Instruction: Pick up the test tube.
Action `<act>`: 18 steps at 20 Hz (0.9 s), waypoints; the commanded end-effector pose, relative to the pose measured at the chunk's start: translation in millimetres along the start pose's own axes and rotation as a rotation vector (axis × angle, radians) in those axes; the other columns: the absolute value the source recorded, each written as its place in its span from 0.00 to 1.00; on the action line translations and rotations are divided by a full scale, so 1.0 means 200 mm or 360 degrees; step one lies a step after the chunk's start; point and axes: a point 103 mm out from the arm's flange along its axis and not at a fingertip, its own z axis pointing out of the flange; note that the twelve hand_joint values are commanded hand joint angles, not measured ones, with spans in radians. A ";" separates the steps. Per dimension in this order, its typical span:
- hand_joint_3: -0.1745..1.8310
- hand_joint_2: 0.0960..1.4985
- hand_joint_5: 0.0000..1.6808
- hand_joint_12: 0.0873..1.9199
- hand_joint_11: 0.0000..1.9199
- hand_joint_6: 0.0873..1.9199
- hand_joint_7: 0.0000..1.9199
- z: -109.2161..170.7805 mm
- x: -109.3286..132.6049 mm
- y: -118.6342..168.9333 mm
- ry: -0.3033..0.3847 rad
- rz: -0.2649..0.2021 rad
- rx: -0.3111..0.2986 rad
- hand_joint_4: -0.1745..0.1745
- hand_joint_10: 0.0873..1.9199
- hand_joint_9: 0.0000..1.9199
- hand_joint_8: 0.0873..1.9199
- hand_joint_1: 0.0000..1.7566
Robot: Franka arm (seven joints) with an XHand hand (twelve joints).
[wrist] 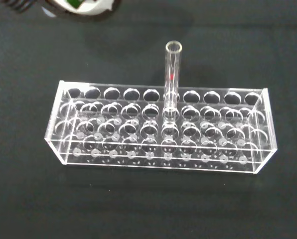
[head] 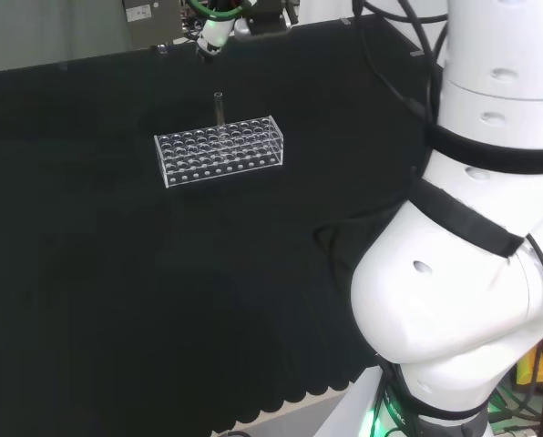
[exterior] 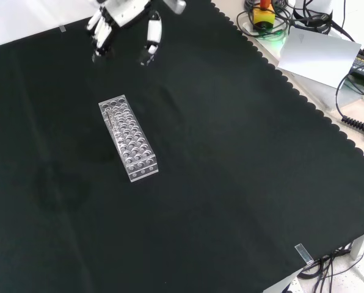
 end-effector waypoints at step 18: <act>0.35 0.46 0.24 0.78 0.13 0.28 0.36 0.42 -0.01 0.44 -0.0129 0.0020 0.0310 0.03 0.40 0.33 0.43 0.49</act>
